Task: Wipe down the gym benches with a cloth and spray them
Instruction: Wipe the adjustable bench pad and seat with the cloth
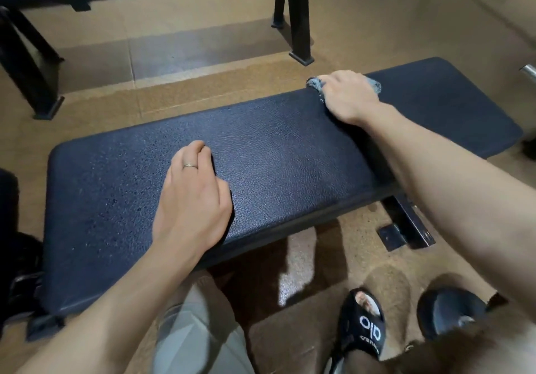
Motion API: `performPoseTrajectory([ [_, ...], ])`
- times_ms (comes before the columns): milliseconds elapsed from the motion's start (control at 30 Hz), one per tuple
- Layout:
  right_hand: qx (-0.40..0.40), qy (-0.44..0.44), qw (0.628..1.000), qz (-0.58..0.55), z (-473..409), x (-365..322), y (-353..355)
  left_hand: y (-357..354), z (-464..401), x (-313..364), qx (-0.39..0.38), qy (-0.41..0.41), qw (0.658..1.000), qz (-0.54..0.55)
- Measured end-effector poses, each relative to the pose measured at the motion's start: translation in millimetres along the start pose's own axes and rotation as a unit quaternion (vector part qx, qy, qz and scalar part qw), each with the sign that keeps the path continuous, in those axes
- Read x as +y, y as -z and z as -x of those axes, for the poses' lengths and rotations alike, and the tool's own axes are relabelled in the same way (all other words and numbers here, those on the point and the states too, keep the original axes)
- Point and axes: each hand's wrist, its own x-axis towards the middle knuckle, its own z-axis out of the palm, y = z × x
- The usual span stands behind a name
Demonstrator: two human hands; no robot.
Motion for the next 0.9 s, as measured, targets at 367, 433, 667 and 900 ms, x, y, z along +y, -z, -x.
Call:
performPoseTrajectory([
  [367,-0.016,0.2,0.979,-0.044,33.6,-207.0,0.7,2.3,-1.0,0.3,0.005,-0.006,1.0,-0.005],
  [433,-0.015,0.19,0.981,-0.02,23.4,-163.2,3.0,3.2,0.1,0.2,0.007,-0.014,1.0,-0.005],
  [667,0.014,-0.007,1.0,0.012,2.3,-53.7,0.7,2.5,-0.1,0.9,0.004,-0.01,1.0,-0.008],
  [900,-0.007,0.119,0.991,-0.062,56.6,-198.8,-9.1,12.9,12.4,-6.9,0.037,-0.026,0.999,-0.03],
])
